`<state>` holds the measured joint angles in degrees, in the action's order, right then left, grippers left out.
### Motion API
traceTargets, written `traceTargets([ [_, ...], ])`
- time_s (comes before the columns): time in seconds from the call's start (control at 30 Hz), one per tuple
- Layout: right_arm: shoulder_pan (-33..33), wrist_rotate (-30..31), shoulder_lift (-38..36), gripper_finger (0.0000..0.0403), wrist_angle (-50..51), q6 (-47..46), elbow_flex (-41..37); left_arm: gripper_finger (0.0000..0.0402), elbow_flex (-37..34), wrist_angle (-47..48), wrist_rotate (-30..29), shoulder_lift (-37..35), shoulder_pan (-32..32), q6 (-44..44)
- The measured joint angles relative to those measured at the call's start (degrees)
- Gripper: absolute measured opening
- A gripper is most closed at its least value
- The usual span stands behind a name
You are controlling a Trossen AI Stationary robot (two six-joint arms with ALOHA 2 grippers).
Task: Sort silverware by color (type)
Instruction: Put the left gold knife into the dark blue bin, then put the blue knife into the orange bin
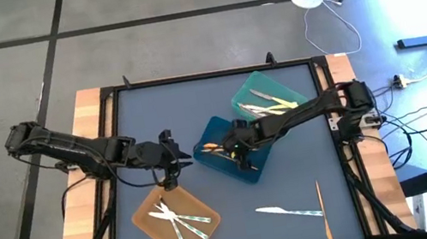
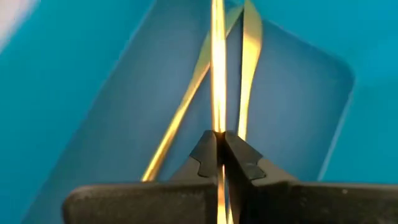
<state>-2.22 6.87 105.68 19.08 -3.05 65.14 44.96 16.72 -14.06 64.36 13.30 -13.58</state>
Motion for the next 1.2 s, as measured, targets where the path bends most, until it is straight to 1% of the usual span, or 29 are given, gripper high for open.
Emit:
traceTargets([
  [0.27,0.0,0.0,3.3,0.0000,0.2,-0.1,0.0,0.0084,0.0,-0.1,0.0,0.0,0.0,0.0],
  [0.83,0.0,0.0,3.3,0.0002,0.3,-0.1,0.0,0.0084,0.0,-0.1,0.0,0.0,0.0,0.0],
  [1.0,0.0,0.0,3.3,0.0024,0.4,-0.1,0.0,0.0084,0.0,-0.1,0.0,0.0,0.0,0.0],
  [1.2,0.0,0.0,3.3,0.0070,0.4,-0.1,0.0,0.0084,0.0,-0.1,0.0,0.0,0.0,0.0],
])
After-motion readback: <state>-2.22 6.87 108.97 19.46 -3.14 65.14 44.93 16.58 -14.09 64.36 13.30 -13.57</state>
